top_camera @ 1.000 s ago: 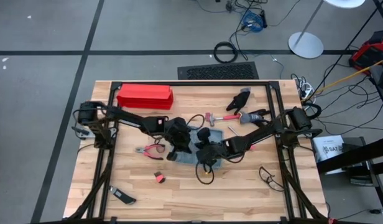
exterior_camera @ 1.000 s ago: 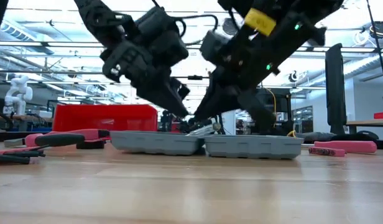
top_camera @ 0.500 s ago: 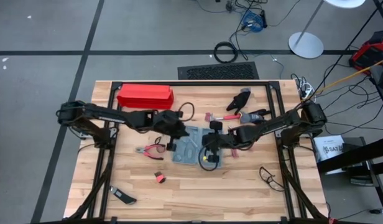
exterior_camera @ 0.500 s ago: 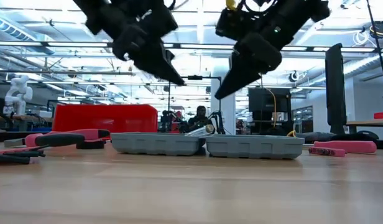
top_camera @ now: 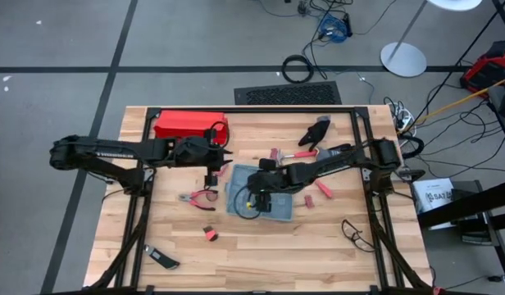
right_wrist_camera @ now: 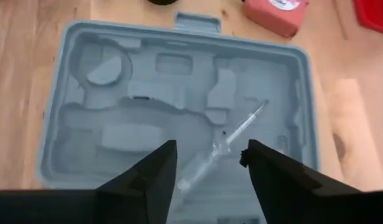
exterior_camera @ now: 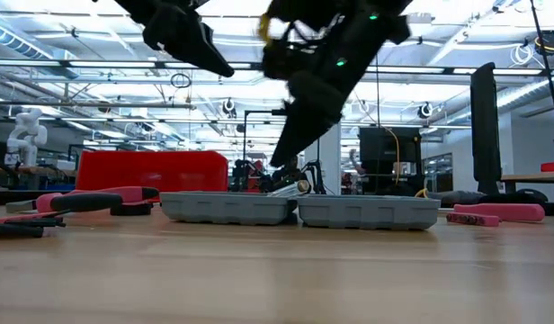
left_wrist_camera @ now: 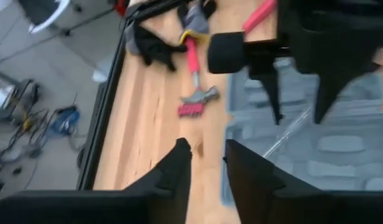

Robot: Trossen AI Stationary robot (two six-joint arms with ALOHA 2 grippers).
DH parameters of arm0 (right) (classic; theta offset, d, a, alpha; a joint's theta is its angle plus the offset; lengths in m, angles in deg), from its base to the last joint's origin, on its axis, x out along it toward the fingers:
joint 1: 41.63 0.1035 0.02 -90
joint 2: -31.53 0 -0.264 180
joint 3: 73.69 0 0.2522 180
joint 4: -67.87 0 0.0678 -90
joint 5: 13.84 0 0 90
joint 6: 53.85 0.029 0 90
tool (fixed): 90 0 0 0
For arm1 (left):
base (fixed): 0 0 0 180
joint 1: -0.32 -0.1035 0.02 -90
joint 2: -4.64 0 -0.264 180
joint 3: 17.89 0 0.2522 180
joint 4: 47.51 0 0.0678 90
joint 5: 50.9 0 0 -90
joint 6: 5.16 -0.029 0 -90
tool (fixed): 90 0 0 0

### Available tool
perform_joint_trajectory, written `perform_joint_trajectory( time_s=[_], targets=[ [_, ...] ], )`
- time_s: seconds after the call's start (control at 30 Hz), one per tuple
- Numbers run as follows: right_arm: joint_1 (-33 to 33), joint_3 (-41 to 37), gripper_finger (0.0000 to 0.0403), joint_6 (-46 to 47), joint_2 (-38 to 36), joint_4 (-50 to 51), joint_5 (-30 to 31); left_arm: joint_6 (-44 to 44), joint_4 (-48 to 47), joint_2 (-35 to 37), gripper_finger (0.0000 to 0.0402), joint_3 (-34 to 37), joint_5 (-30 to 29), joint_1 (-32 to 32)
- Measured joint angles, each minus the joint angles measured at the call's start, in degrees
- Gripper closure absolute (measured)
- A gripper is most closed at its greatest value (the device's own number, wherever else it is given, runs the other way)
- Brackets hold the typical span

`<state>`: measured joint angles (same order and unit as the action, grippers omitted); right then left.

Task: Prefit tool cases
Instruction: Remove the transparent flat screwdriver from the gray pre-fit tool case

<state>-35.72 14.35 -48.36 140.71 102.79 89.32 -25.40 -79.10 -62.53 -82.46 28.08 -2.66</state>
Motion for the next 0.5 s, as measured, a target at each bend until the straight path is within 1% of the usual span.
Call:
perform_joint_trajectory(
  time_s=[0.1,0.23,0.37,0.43,0.5],
  targets=[
    [0.00,4.09,0.0212,1.20,3.84,3.41,0.27,0.32,-0.09,0.03,0.0273,0.00,-0.45,0.02],
    [-0.44,6.94,0.0216,3.46,8.36,7.42,0.47,0.39,0.35,-0.21,0.0268,1.18,-0.43,0.02],
    [-1.44,7.97,0.0218,10.38,10.73,8.37,-0.01,0.43,0.35,-0.21,0.0267,3.08,-0.43,0.02],
    [-1.83,8.04,0.0227,12.04,11.05,8.32,-1.14,0.47,0.93,-0.21,0.0267,4.35,-0.41,0.02],
    [-2.17,8.01,0.0249,12.94,11.12,8.63,-1.88,0.90,0.96,-0.21,0.0267,5.45,-0.35,0.02]
  ],
)
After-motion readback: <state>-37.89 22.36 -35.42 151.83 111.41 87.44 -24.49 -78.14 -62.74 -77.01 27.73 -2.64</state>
